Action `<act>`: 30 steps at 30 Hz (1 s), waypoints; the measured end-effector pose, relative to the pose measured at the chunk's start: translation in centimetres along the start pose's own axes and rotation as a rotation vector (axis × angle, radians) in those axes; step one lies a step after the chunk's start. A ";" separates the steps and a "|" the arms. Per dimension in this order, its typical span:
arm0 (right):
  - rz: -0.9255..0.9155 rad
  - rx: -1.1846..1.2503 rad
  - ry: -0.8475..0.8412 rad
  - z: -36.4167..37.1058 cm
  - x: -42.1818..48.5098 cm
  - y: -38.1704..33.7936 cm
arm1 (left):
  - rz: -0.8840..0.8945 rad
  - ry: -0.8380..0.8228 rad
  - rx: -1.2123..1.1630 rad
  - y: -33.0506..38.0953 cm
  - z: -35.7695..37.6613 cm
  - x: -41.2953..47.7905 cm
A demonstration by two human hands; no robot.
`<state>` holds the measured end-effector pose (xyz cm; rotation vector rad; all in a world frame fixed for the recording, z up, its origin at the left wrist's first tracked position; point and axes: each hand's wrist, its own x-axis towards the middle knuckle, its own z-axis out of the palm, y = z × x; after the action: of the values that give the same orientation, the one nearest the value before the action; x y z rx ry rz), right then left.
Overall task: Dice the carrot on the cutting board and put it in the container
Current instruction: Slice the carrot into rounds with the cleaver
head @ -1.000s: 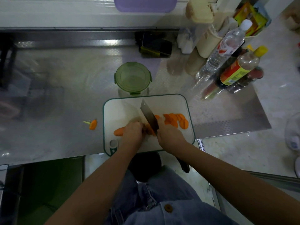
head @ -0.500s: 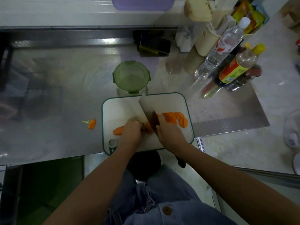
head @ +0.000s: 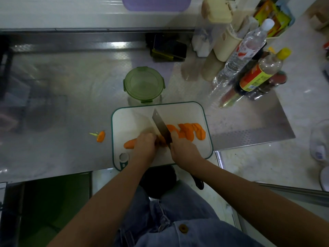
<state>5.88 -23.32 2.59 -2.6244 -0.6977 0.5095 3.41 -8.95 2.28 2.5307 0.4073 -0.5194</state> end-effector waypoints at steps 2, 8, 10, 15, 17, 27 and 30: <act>0.012 0.008 0.003 0.6 0.5 0.1 | 0.022 0.015 -0.016 0.1 -0.2 -0.1; 0.029 -0.049 0.071 1.9 0.9 -0.1 | 0.079 0.082 -0.098 0.2 -0.4 -0.8; 0.030 -0.037 0.082 1.8 1.0 0.2 | 0.086 0.087 -0.093 0.2 -0.4 -1.0; 0.034 -0.036 0.079 0.6 0.9 0.2 | 0.050 0.095 -0.093 0.2 0.0 -0.8; 0.013 -0.022 0.078 -0.3 0.4 -0.1 | 0.012 0.073 -0.073 0.1 0.2 -0.5; -0.023 -0.097 0.027 -0.6 -0.2 -0.9 | 0.009 0.075 -0.081 0.0 0.3 -0.3; -0.002 -0.111 0.059 -0.4 -0.2 -0.8 | 0.009 0.074 -0.099 -0.1 0.3 -0.3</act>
<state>5.59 -22.86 3.39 -2.7288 -0.7296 0.4024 3.05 -9.07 2.09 2.4602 0.4375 -0.3935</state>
